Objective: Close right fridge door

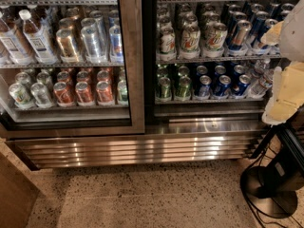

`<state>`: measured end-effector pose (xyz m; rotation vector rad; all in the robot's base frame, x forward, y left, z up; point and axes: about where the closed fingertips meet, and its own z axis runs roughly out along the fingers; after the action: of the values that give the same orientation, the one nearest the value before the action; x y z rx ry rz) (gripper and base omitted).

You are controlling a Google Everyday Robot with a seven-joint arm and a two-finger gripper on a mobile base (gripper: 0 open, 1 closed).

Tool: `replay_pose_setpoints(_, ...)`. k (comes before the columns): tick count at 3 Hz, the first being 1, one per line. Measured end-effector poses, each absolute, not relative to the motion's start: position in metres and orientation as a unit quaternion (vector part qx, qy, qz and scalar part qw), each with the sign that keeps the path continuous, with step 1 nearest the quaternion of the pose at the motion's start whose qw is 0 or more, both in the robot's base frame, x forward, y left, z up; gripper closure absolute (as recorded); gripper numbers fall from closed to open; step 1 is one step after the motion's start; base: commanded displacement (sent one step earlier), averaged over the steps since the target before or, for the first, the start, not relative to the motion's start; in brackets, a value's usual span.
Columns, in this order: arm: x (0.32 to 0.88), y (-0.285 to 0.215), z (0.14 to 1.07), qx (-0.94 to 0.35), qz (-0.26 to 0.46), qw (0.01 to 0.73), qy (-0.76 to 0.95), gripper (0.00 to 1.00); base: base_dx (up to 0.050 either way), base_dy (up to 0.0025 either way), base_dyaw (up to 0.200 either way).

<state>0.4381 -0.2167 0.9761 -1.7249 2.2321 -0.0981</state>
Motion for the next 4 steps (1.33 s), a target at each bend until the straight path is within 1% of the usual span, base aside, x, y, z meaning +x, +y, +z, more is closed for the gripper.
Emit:
replay_pose_setpoints(1, 0.4381, -0.2167, 0.9761, -0.603, -0.034, 0.159, 0.781, 0.00, 0.000, 0.00000, -0.194)
replay_pose_setpoints(3, 0.4382, -0.2166, 0.9762, -0.603, -0.035, 0.159, 0.781, 0.00, -0.043, 0.00220, -0.103)
replay_pose_setpoints(4, 0.4382, -0.2166, 0.9762, -0.603, -0.035, 0.159, 0.781, 0.00, 0.022, -0.00200, -0.178)
